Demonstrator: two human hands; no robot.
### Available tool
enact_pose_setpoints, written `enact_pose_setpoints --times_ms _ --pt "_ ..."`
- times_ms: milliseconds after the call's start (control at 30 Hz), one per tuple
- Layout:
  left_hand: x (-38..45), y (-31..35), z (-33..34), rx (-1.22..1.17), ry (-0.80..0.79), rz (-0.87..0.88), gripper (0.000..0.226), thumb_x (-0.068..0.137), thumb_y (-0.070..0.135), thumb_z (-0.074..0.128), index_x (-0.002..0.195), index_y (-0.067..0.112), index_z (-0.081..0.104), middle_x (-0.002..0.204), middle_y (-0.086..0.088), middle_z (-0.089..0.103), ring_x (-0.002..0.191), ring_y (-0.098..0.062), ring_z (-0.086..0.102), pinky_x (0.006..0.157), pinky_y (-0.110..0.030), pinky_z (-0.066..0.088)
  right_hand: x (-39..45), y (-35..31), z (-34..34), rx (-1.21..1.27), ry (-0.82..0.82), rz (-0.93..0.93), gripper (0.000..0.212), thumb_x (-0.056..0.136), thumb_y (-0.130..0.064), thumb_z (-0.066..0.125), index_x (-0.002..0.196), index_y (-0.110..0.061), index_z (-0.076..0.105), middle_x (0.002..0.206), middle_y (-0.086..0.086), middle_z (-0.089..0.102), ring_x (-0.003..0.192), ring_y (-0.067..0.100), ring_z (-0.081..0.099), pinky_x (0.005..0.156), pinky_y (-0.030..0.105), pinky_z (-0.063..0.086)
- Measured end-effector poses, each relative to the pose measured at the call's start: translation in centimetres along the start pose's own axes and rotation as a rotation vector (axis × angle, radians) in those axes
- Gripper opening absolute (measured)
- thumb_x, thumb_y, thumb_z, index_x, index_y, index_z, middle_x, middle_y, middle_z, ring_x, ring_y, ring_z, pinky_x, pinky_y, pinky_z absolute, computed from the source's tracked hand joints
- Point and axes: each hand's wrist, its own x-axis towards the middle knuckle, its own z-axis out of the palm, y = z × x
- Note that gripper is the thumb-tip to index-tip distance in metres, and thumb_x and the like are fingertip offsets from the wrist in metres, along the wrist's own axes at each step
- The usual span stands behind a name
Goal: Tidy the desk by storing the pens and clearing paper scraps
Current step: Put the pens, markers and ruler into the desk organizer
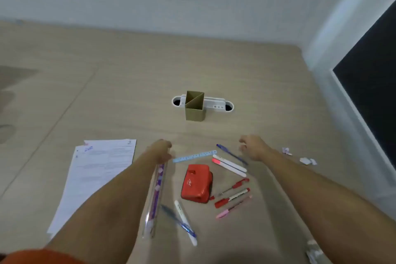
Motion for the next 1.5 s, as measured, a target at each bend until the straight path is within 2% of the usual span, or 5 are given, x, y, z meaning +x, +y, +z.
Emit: enact_pose_setpoints --times_ms 533,700,1067,1200,1500 --pt "5.8 3.1 4.4 0.055 0.007 0.054 0.026 0.085 0.026 0.068 0.108 0.013 0.068 0.119 -0.009 0.061 0.111 -0.028 0.059 0.091 -0.043 0.052 4.3 -1.1 7.0 0.053 -0.034 0.165 0.025 0.090 -0.003 0.043 0.114 0.001 0.049 0.123 0.025 0.050 0.113 0.037 0.048 0.092 0.038 0.042" --pt "5.7 2.9 4.9 0.126 0.021 0.107 0.030 0.092 0.021 0.058 0.118 0.008 0.061 0.123 -0.012 0.057 0.115 -0.029 0.054 0.093 -0.041 0.050 3.6 -1.2 7.0 0.223 -0.029 0.067 0.007 0.090 -0.005 0.046 0.092 -0.008 0.040 0.107 0.026 0.054 0.084 0.025 0.045 0.070 0.032 0.034" --pt "4.3 0.6 4.2 -0.264 0.117 0.186 0.022 0.092 0.000 0.049 0.113 0.003 0.057 0.111 -0.017 0.058 0.098 -0.032 0.059 0.082 -0.037 0.049 2.5 -1.4 8.8 -0.194 0.034 -0.146 0.026 0.093 -0.015 0.040 0.116 -0.005 0.049 0.117 0.015 0.054 0.108 0.031 0.048 0.091 0.037 0.036" --pt "4.3 0.8 0.5 -0.719 0.351 0.209 0.016 0.101 0.019 0.039 0.106 0.022 0.053 0.076 0.004 0.055 0.062 -0.009 0.051 0.053 -0.020 0.040 3.0 -2.9 6.5 0.289 0.235 0.002 0.010 0.091 -0.016 0.048 0.097 -0.009 0.049 0.083 0.018 0.061 0.079 0.032 0.056 0.065 0.038 0.041" --pt "11.7 5.7 -10.5 -1.235 0.723 0.132 0.012 0.094 0.024 0.057 0.093 0.014 0.064 0.083 0.002 0.063 0.081 -0.013 0.061 0.071 -0.022 0.051 10.6 -11.7 -4.1 1.352 0.569 0.284 0.036 0.087 -0.034 0.048 0.052 -0.023 0.048 0.054 -0.007 0.051 0.046 0.003 0.052 0.059 0.029 0.041"
